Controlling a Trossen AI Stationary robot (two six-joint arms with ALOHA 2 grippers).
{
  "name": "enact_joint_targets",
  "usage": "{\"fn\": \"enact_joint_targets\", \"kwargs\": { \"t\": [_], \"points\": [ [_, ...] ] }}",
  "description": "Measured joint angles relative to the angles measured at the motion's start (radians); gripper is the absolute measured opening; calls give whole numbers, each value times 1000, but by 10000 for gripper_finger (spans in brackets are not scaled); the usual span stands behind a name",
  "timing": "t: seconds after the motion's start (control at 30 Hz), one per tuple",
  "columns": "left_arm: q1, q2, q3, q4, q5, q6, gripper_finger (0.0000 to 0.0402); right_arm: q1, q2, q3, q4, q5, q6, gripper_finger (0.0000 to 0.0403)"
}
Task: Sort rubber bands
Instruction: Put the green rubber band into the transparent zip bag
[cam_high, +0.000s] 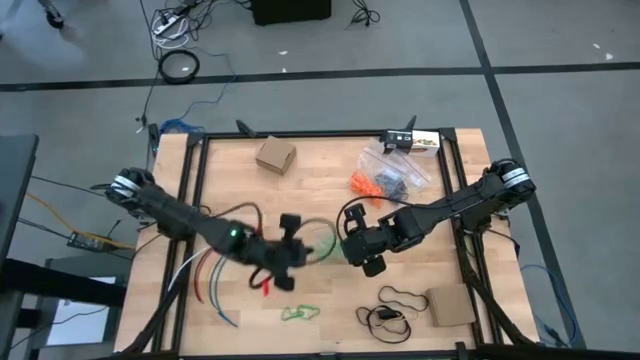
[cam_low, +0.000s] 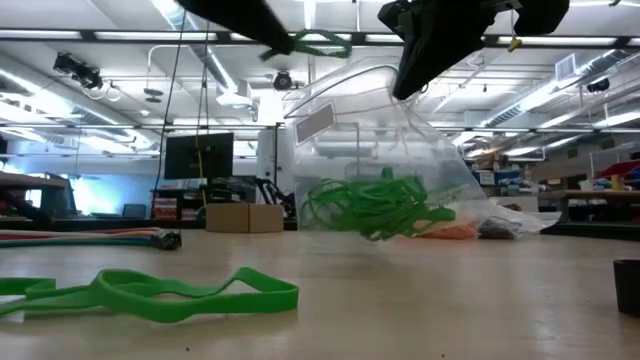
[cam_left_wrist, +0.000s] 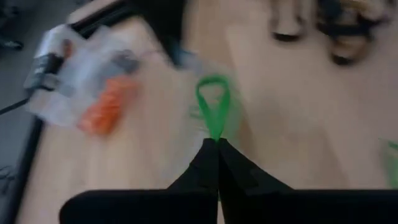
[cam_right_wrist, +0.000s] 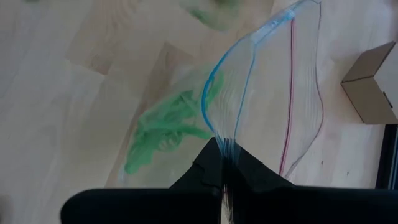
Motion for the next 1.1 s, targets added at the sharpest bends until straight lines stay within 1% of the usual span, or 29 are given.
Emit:
{"fn": "enact_joint_targets", "kwargs": {
  "t": [0.1, 0.2, 0.27, 0.4, 0.5, 0.6, 0.77, 0.83, 0.9, 1.03, 1.1],
  "points": [
    [73, -1, 52, -14, 1, 30, 2, 0, 0, 0, 5, 0, 0, 0],
    [139, -1, 74, -19, 12, 55, 3, 0, 0, 0, 6, 0, 0, 0],
    [178, -1, 79, -24, 49, 76, 3, 0, 0, 0, 6, 0, 0, 0],
    [231, 5, 81, -50, 171, 79, 4, 0, 0, 0, 5, 0, -1, 0],
    [243, 29, 81, -74, 231, 82, 4, 0, 0, 0, 6, 0, -8, 0],
    [239, 53, 81, -84, 261, 103, 4, -5, 0, 0, 8, 0, -12, 0],
    [235, 91, 81, -120, 267, 106, 9, -6, 0, 0, 9, 0, -11, 0],
    [235, 97, 81, -119, 287, 105, 27, -5, 0, 0, 8, 0, -11, 0],
    [233, 97, 81, -112, 306, 104, 62, -5, 0, 0, 8, 0, -11, 0],
    [232, 96, 82, -88, 285, 58, 164, -5, 0, 0, 8, 0, -10, 0],
    [233, 96, 102, -114, 246, 26, 214, -5, 0, 0, 9, 0, -10, 0]
  ]
}}
